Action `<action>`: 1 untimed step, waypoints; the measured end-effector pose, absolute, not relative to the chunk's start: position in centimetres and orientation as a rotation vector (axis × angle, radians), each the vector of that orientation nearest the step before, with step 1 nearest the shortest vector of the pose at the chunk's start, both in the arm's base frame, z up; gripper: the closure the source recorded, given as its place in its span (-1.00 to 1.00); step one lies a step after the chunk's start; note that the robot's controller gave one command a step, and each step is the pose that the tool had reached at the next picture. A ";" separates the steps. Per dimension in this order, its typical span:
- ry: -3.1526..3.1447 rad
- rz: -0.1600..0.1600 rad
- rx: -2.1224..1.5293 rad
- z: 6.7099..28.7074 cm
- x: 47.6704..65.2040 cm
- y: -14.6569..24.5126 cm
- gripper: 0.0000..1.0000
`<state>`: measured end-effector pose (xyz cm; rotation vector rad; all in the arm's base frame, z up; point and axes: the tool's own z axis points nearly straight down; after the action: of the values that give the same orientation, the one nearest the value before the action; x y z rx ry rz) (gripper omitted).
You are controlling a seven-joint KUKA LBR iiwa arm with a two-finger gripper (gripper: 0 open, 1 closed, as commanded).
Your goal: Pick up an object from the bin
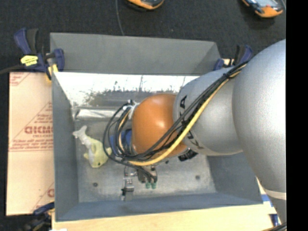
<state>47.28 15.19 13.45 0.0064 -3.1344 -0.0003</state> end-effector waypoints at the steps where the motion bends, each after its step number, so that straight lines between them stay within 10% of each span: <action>1: -3.142 -0.003 -0.001 13.9 47.5 15.1 -1.00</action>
Offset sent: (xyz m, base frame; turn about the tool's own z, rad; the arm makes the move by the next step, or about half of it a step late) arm 0.0779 0.0669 -0.0645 0.0018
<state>47.49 15.13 13.89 -0.0007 -3.1422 -0.0032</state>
